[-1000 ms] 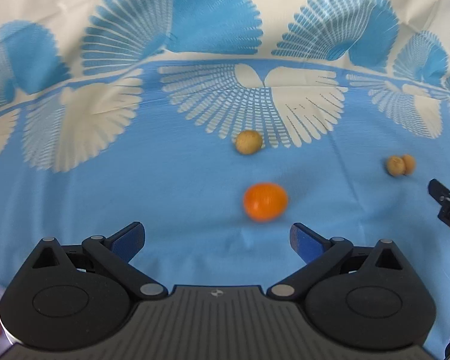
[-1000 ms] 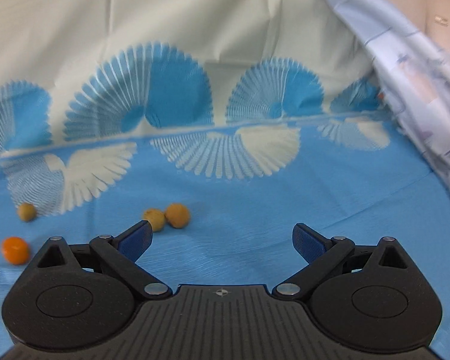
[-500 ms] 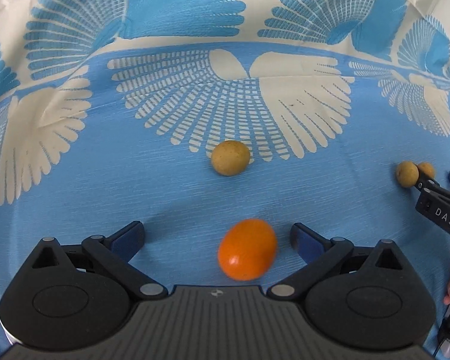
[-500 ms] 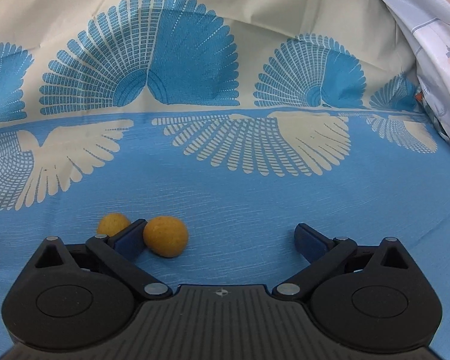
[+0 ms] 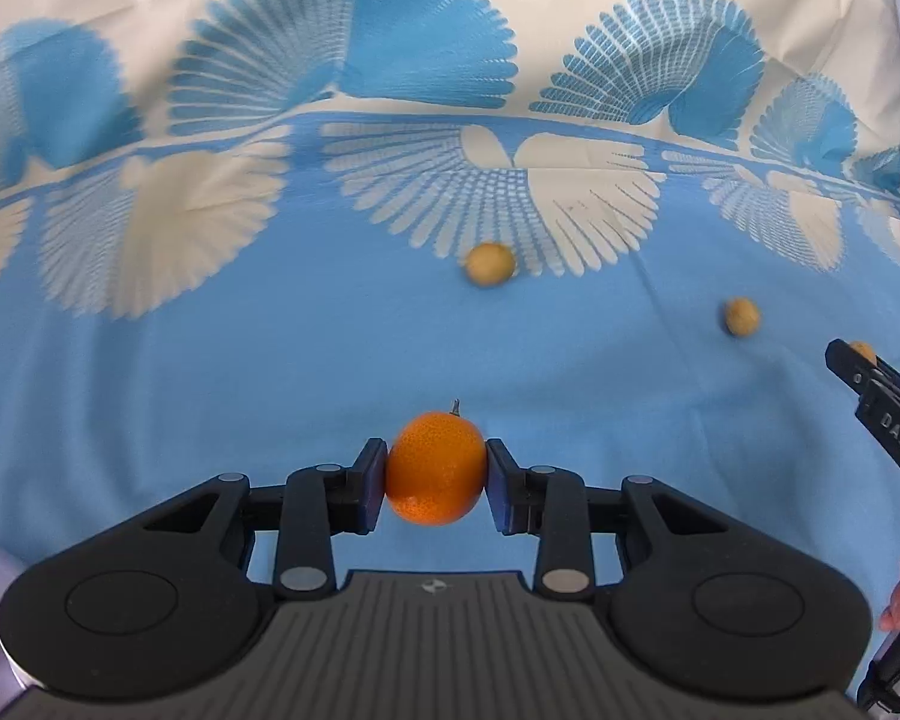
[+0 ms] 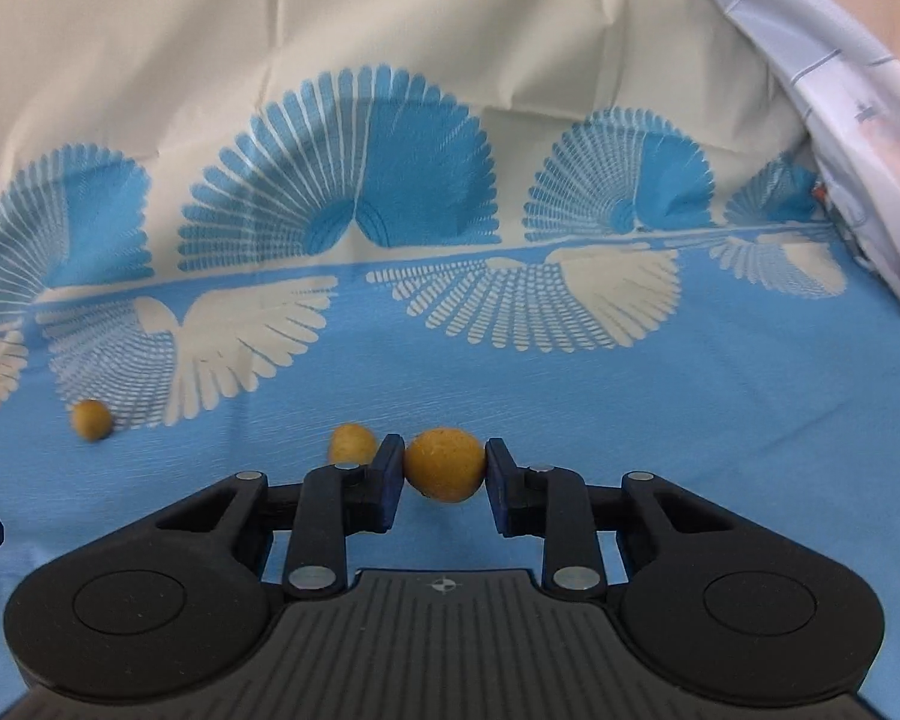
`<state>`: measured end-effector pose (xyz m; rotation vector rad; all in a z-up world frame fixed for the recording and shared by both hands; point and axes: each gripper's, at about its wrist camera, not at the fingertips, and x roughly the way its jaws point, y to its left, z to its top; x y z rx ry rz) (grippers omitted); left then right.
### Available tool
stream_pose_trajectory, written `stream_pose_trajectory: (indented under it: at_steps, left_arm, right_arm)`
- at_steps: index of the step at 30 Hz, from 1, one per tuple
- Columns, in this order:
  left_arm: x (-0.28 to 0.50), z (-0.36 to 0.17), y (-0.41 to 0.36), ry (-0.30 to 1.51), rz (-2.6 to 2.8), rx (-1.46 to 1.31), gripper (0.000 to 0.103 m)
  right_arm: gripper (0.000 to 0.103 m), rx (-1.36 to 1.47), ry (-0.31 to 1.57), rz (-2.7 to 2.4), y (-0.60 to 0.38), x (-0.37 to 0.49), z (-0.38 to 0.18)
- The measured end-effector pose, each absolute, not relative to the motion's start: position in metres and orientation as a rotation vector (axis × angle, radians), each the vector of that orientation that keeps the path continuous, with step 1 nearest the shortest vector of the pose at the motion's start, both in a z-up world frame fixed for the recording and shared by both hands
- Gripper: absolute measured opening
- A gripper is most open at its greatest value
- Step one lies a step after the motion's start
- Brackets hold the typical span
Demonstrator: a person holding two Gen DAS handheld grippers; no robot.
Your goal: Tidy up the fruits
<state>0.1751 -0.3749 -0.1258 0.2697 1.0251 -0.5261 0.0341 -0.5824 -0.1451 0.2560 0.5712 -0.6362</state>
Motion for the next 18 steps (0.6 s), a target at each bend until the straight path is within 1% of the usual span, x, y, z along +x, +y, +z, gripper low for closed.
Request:
stream_pose_trajectory:
  at_steps: [5, 11, 18]
  left_arm:
    - [0.123, -0.078, -0.313, 1.007, -0.512, 0.242, 0.038]
    - [0.063, -0.022, -0.227, 0.973, -0.434, 0.262, 0.038]
    - [0.001, 0.018, -0.122, 0.969, -0.358, 0.207, 0.038]
  right_arm:
    - [0.03, 0.259, 0.545, -0.579, -0.527, -0.023, -0.1]
    - [0.03, 0.248, 0.526, -0.418, -0.413, -0.085, -0.042]
    - [0.03, 0.283, 0.523, -0.2, -0.297, -0.133, 0.007]
